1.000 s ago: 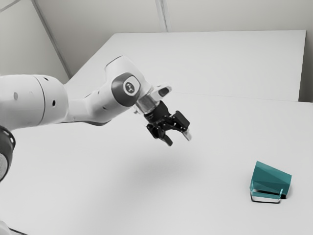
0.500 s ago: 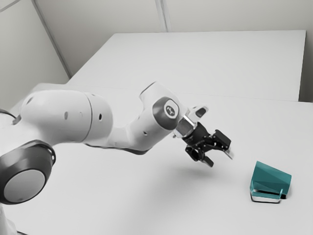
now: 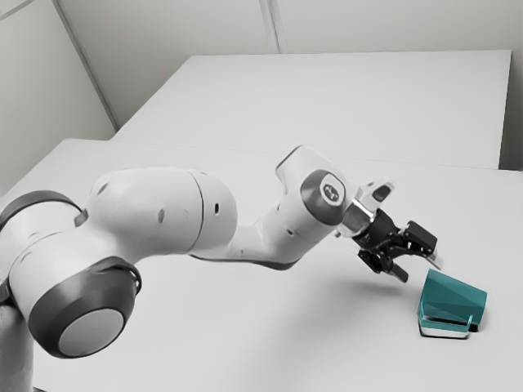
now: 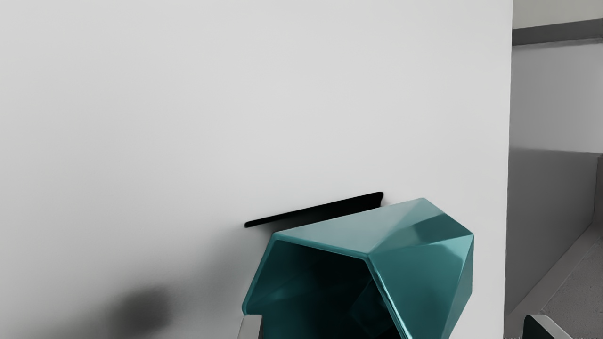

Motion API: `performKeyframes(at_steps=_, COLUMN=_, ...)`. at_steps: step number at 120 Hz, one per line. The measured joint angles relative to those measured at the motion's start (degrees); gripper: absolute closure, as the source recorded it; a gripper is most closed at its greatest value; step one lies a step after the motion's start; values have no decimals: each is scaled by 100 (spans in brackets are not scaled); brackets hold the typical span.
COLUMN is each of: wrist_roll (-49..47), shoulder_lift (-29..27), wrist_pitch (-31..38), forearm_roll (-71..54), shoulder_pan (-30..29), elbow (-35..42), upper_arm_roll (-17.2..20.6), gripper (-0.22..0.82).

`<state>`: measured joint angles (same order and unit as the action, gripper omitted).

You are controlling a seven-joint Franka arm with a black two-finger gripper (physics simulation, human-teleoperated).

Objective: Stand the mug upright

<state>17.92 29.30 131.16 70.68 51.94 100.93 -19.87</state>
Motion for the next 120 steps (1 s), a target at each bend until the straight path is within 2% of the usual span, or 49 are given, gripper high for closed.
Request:
performKeyframes(at_steps=40, wrist_roll=191, shoulder_lift=586, wrist_pitch=7, forearm_roll=449, shoulder_pan=148, elbow=-715, upper_arm_roll=57, gripper=1)
performKeyframes(at_steps=54, wrist_roll=235, shoulder_lift=703, wrist_pitch=8, forearm_roll=517, shoulder_pan=191, elbow=-895, upper_arm_roll=85, gripper=14)
performKeyframes(at_steps=79, wrist_roll=300, shoulder_lift=747, wrist_pitch=7, forearm_roll=550, shoulder_pan=202, elbow=-1033, upper_arm_roll=84, gripper=50)
performKeyframes(at_steps=88, wrist_roll=319, shoulder_lift=744, wrist_pitch=7, forearm_roll=551, shoulder_pan=221, elbow=-1048, upper_arm_roll=82, gripper=60)
performKeyframes(at_steps=103, wrist_roll=332, shoulder_lift=740, wrist_pitch=9, forearm_roll=542, shoulder_pan=255, elbow=-1083, upper_arm_roll=80, gripper=69)
performKeyframes(at_steps=120, wrist_roll=314, shoulder_lift=707, wrist_pitch=15, forearm_roll=501, shoulder_pan=295, elbow=-1083, upper_arm_roll=73, gripper=74)
